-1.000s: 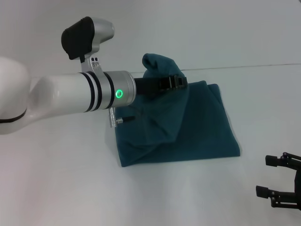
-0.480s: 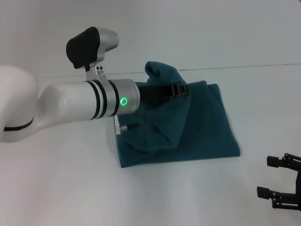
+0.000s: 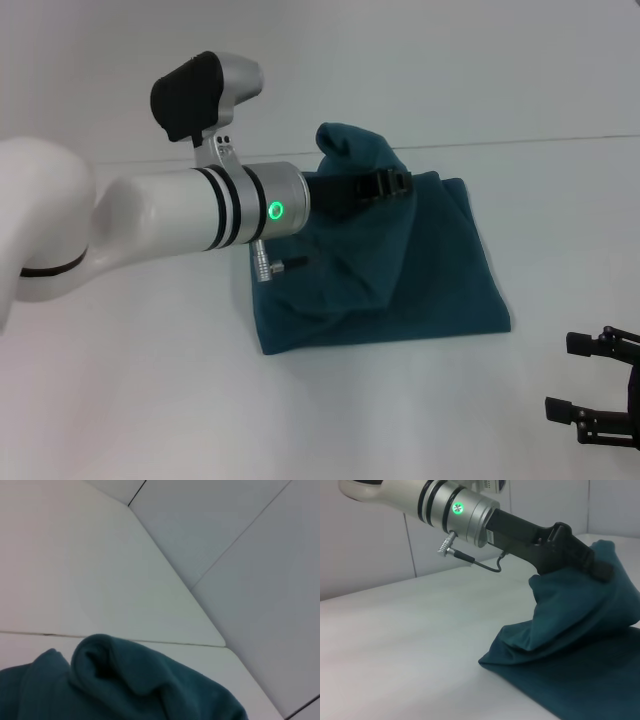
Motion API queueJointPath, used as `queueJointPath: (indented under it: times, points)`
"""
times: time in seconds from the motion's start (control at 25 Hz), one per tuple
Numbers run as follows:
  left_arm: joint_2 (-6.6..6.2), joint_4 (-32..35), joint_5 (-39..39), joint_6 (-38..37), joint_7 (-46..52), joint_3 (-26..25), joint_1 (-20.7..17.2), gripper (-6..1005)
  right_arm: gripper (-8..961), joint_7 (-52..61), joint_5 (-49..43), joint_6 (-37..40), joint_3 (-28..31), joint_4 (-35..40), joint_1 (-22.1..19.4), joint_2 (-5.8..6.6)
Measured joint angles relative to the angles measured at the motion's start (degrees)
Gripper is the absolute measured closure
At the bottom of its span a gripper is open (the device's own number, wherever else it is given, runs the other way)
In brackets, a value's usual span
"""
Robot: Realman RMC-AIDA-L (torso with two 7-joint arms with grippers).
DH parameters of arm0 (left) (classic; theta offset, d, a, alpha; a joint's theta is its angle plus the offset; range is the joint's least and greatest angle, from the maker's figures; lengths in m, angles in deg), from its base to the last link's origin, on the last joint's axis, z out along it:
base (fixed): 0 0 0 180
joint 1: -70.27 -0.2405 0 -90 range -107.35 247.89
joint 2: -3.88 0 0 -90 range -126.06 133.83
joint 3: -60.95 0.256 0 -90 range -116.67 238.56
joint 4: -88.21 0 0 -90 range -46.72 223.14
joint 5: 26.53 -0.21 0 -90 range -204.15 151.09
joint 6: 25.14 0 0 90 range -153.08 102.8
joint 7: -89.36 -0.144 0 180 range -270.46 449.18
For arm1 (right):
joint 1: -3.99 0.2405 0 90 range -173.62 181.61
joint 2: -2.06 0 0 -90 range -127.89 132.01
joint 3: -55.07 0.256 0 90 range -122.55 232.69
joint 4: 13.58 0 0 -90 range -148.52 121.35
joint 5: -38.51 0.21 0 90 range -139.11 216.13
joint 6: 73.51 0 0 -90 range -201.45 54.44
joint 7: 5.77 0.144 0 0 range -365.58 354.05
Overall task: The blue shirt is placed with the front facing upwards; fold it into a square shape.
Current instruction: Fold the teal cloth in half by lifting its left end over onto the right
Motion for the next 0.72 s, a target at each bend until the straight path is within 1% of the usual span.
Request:
queueJointPath:
  times: [0.24,0.48,0.72]
  points:
    - [0.0,0.01,1.94,1.53,-0.33,2.52,0.49,908,39,-0.03,0.0,-0.29,0.0,-0.11,0.0,-0.11]
    - [0.0,-0.48,2.53,2.59,-0.35,3.05,0.55,907,39,-0.04,-0.01,-0.67,0.16,-0.72,0.0,-0.14]
    - [0.0,-2.68,9.06,4.58,-0.86,4.42,0.56,896,39,-0.04,-0.01,-1.18,0.18,-0.77,0.14,-0.14]
